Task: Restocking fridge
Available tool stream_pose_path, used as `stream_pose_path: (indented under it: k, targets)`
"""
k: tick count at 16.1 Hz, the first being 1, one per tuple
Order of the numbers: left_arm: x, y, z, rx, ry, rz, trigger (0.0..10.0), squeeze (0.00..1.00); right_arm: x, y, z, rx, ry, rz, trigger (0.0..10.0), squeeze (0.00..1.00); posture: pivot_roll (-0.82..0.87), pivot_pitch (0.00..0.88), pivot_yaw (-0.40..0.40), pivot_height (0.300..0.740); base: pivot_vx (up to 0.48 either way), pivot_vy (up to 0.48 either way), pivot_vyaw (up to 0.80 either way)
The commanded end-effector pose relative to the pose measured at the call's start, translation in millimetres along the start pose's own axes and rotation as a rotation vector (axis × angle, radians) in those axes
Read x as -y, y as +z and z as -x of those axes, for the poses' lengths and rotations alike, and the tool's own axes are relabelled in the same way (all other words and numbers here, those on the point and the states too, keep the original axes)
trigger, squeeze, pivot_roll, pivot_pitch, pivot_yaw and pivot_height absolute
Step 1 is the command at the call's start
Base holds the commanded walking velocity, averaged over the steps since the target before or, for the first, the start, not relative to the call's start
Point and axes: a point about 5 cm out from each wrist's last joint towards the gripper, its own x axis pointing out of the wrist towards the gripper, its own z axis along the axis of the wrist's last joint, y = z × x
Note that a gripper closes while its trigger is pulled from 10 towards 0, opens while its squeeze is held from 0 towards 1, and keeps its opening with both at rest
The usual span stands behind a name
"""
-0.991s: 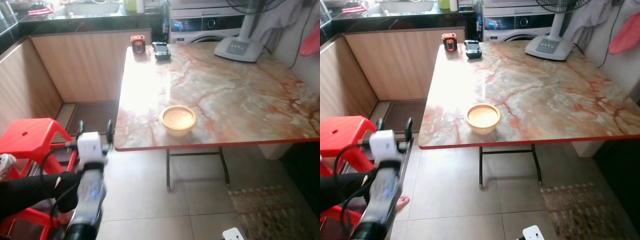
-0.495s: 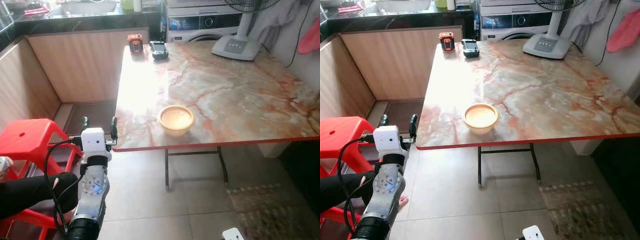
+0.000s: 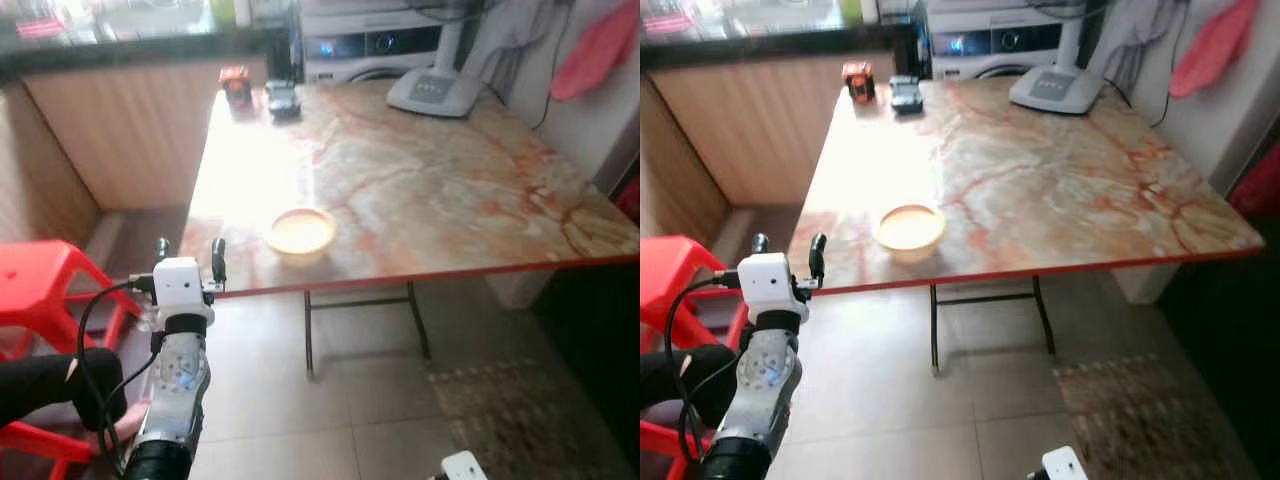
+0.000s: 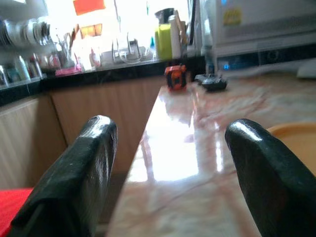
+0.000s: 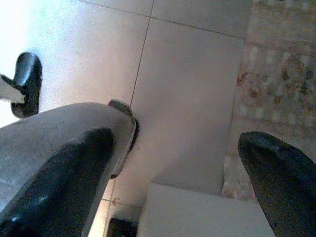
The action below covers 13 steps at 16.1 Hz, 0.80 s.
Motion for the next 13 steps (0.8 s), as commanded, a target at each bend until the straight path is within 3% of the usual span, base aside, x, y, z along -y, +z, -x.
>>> stream_pose_path:
  k: [1,13]
  targets:
    - [1.8,4.7,-1.6,0.016,-0.001,0.017,10.0,0.00,-0.4,-2.6,0.3,-0.008,0.004,-0.002,10.0,0.00,-0.07,0.000,0.039,0.740,0.000,0.000,0.00]
    - [4.3,7.0,-2.9,0.004,-0.007,0.058,10.0,0.00,-0.4,-2.7,0.4,-0.007,0.012,-0.005,10.0,0.00,-0.07,0.000,0.039,0.740,0.000,0.000,0.00]
